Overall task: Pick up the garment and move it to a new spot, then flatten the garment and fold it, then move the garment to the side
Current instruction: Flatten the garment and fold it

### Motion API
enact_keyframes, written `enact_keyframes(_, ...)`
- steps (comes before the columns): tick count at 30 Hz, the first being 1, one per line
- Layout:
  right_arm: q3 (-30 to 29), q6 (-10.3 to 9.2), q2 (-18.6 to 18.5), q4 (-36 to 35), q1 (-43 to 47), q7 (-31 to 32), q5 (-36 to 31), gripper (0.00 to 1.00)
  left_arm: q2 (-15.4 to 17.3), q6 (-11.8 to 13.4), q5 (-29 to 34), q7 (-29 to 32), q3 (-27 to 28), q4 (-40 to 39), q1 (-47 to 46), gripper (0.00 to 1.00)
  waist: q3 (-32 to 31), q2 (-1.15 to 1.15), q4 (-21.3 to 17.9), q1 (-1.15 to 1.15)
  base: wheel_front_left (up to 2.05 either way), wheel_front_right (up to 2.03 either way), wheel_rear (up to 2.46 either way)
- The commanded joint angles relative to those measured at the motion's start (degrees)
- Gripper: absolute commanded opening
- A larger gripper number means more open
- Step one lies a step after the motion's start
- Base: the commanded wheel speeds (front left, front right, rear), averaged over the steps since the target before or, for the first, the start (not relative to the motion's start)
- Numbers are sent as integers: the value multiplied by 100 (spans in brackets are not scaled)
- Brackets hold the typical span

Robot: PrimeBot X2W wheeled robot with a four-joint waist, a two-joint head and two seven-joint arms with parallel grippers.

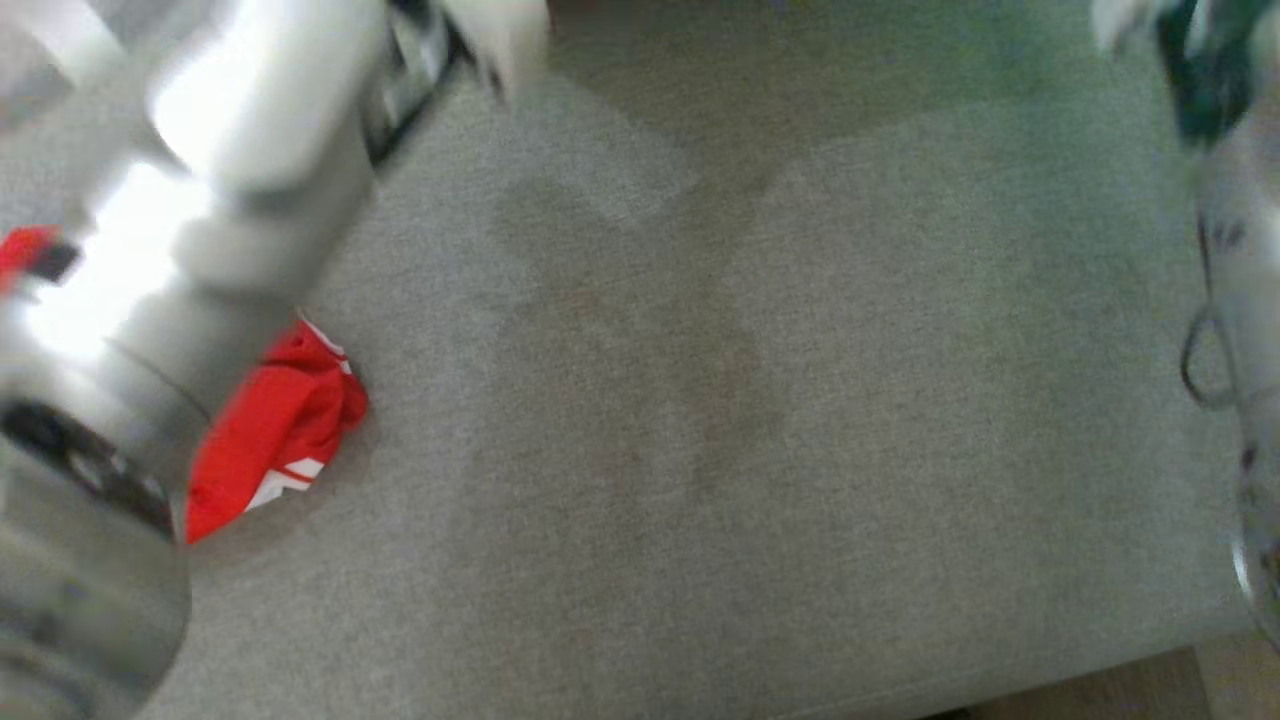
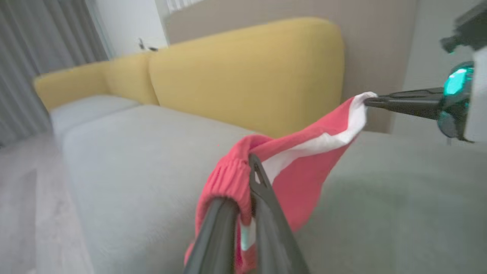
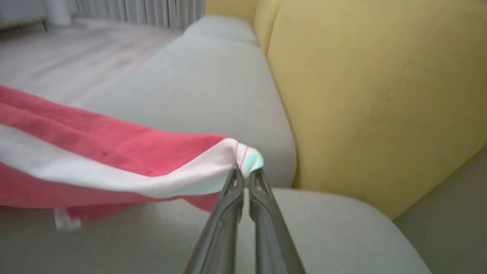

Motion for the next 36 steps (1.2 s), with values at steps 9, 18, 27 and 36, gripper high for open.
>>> enact_keyframes(9, 1704, -3, -831, 417, 1148, 916, 1117, 0, 871, 11, -407, 306, -603, -1394, 1207, 0, -428, 0, 87, 0, 0, 0, 0)
enact_keyframes(18, 2926, -3, -1720, -359, 2119, 2058, 2655, 0, 1087, 10, 288, 673, -623, -2167, 2359, 0, -950, 0, 112, 0, 0, 0, 0)
enact_keyframes(27, 3216, -3, -2593, -1116, 2885, 2900, 3492, 0, 698, 118, 174, 612, -623, -2199, 3222, 0, -1597, 0, 86, 0, 0, 0, 0)
enact_keyframes(36, 2653, -3, -3236, -2210, 4180, 3433, 3917, 0, 443, 420, 126, 767, -624, -2710, 4073, 0, -2029, 0, 127, 0, 0, 0, 0)
